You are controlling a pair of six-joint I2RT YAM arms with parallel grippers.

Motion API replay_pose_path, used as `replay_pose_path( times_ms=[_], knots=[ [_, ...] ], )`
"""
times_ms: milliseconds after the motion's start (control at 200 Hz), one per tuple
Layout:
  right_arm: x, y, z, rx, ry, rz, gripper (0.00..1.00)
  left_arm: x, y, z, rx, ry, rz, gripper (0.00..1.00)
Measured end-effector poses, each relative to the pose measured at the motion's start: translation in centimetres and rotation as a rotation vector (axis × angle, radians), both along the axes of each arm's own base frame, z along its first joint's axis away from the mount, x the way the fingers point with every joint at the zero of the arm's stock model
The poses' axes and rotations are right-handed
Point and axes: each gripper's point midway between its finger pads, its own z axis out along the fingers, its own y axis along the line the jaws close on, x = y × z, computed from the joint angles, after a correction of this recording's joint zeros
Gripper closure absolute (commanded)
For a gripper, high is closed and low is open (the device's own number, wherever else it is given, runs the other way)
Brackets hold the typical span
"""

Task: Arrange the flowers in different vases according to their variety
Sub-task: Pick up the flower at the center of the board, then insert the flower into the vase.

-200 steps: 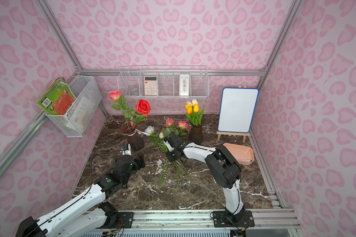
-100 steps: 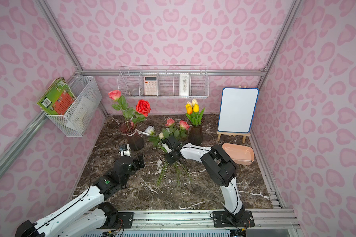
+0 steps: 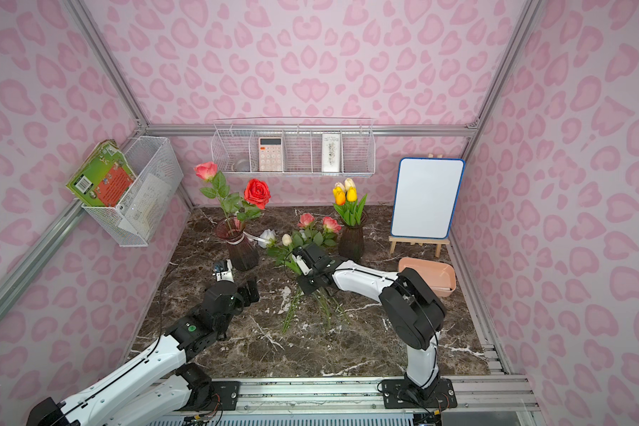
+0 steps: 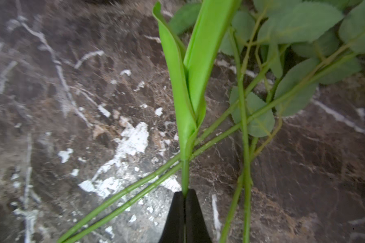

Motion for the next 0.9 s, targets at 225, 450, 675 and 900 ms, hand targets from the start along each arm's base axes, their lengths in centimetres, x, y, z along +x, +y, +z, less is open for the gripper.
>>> replay_pose_path(
  times_ms=[225, 450, 675, 900],
  knots=[
    [-1.3, 0.6, 5.8, 0.267, -0.061, 0.044, 1.0, -0.2, 0.2, 0.5, -0.011, -0.018, 0.002, 0.01],
    [-1.8, -0.9, 12.6, 0.534, -0.191, 0.056, 1.0, -0.3, 0.3, 0.6, -0.013, -0.025, 0.005, 0.01],
    [-1.4, -4.6, 19.8, 0.696, -0.399, 0.009, 1.0, -0.3, 0.3, 0.6, -0.013, -0.026, 0.006, 0.01],
    [0.3, -9.7, 24.5, 0.719, -0.576, -0.109, 1.0, -0.3, 0.3, 0.6, -0.014, -0.027, 0.006, 0.01]
  ],
)
